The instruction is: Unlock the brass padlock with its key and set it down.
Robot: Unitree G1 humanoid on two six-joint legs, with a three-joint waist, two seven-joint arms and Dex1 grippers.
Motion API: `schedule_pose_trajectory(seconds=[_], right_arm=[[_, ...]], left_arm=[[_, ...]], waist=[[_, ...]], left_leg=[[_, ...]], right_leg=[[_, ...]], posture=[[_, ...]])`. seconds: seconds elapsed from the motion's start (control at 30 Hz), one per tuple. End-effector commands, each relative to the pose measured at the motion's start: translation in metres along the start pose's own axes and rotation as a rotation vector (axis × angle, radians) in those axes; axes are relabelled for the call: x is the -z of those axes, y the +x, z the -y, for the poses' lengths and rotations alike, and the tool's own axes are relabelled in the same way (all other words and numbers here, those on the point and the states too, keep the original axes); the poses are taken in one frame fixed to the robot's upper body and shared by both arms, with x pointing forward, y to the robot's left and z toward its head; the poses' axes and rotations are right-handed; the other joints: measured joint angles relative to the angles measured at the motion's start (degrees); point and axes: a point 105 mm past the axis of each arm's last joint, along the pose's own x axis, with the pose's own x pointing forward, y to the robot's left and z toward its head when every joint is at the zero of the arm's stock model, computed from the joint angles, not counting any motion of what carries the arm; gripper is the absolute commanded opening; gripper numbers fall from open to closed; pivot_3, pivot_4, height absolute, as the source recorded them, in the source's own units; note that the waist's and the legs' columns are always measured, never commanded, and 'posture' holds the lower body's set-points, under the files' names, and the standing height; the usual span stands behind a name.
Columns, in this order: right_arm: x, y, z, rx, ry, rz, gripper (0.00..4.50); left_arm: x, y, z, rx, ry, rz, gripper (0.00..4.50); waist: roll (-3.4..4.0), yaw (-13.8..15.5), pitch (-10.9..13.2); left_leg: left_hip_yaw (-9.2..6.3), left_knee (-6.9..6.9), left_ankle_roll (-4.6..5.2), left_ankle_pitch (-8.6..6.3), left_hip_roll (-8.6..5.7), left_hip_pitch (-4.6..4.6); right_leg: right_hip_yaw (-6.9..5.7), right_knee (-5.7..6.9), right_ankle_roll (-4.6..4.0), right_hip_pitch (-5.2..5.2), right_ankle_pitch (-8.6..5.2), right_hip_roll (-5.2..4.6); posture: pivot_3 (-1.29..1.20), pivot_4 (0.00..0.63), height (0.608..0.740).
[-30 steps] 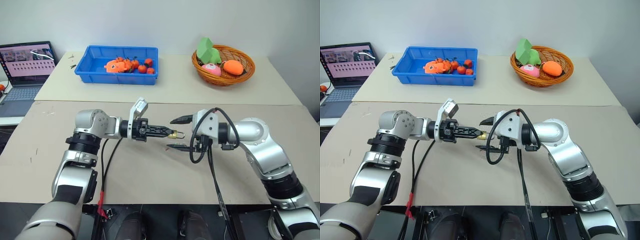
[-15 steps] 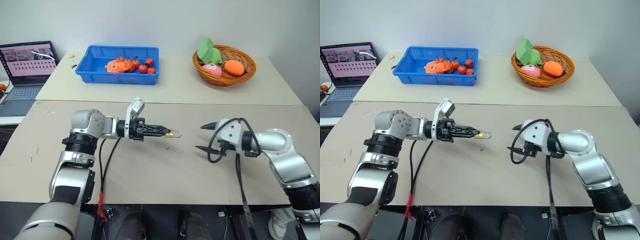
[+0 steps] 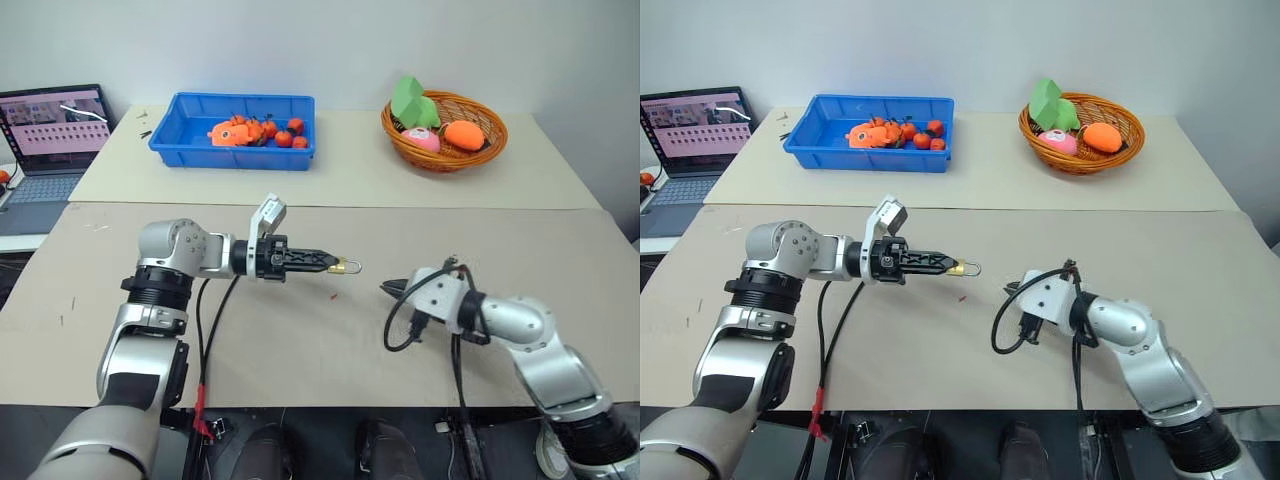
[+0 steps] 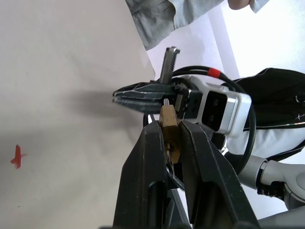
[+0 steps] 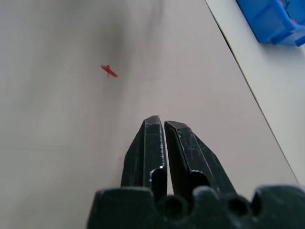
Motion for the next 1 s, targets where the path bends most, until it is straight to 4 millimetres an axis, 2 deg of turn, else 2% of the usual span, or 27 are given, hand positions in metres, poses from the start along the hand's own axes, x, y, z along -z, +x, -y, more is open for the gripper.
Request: schedule_pose_trajectory(seconds=[0.03, 0.17, 0.4, 0.53, 0.73, 0.9, 0.93, 1.0], right_arm=[[-0.006, 0.006, -0.007, 0.063, -0.131, 0.004, 0.45], [-0.012, 0.011, -0.004, 0.213, -0.239, 0.024, 0.45], [-0.028, 0.008, 0.002, 0.437, -0.278, 0.068, 0.45], [-0.037, 0.001, 0.004, 0.507, -0.336, 0.085, 0.45], [-0.035, 0.000, -0.004, 0.500, -0.402, 0.064, 0.45], [-0.033, 0.000, 0.000, 0.512, -0.428, 0.051, 0.45], [-0.033, 0.001, 0.000, 0.513, -0.429, 0.049, 0.21], [-0.031, 0.001, 0.001, 0.510, -0.437, 0.042, 0.21]], left_arm=[[-0.006, 0.002, 0.011, 0.036, 0.034, 0.004, 0.01], [-0.005, 0.004, 0.011, 0.042, 0.027, 0.003, 0.01], [-0.005, 0.004, 0.010, 0.045, 0.011, 0.011, 0.01], [-0.020, 0.000, 0.010, 0.067, -0.061, 0.096, 0.01], [-0.025, 0.002, 0.007, 0.060, -0.085, 0.134, 0.01], [-0.025, 0.003, 0.005, 0.054, -0.088, 0.142, 0.01], [-0.025, 0.003, 0.006, 0.054, -0.087, 0.142, 0.01], [-0.025, 0.004, 0.005, 0.053, -0.085, 0.142, 0.01]], waist=[[0.00, 0.0, 0.0], [0.00, 0.0, 0.0], [0.00, -0.1, 0.0], [0.00, -0.1, 0.0], [0.00, -0.1, 0.0], [0.00, -0.1, 0.0], [0.00, -0.1, 0.0], [0.00, -0.2, 0.0]], left_leg=[[-0.01, 0.00, 0.00, 0.00, 0.00, 0.00], [0.01, 0.01, 0.00, 0.00, 0.00, -0.01], [0.01, 0.12, -0.02, 0.00, 0.02, -0.01], [0.00, 0.14, -0.02, 0.01, 0.03, -0.01], [-0.02, 0.16, -0.02, 0.00, 0.01, 0.00], [-0.01, 0.17, -0.02, 0.01, -0.01, 0.00], [-0.01, 0.17, -0.02, 0.01, 0.00, 0.00], [-0.01, 0.18, -0.02, 0.01, 0.00, 0.01]], right_leg=[[-0.01, 0.00, 0.00, 0.00, 0.00, 0.00], [0.00, 0.01, 0.02, -0.01, -0.02, 0.00], [0.01, 0.06, 0.22, -0.01, -0.14, 0.00], [0.01, 0.08, 0.25, -0.01, -0.16, 0.01], [0.02, 0.09, 0.37, 0.00, -0.23, 0.00], [0.02, 0.09, 0.25, 0.00, -0.16, 0.00], [0.02, 0.10, 0.25, 0.00, -0.16, 0.00], [0.02, 0.12, 0.26, 0.00, -0.16, 0.00]], posture=[[0.00, 0.150, 0.692], [0.00, 0.150, 0.692], [0.00, 0.150, 0.692], [0.00, 0.150, 0.692], [0.00, 0.150, 0.692], [0.00, 0.150, 0.692], [0.00, 0.150, 0.692], [0.00, 0.150, 0.692]])
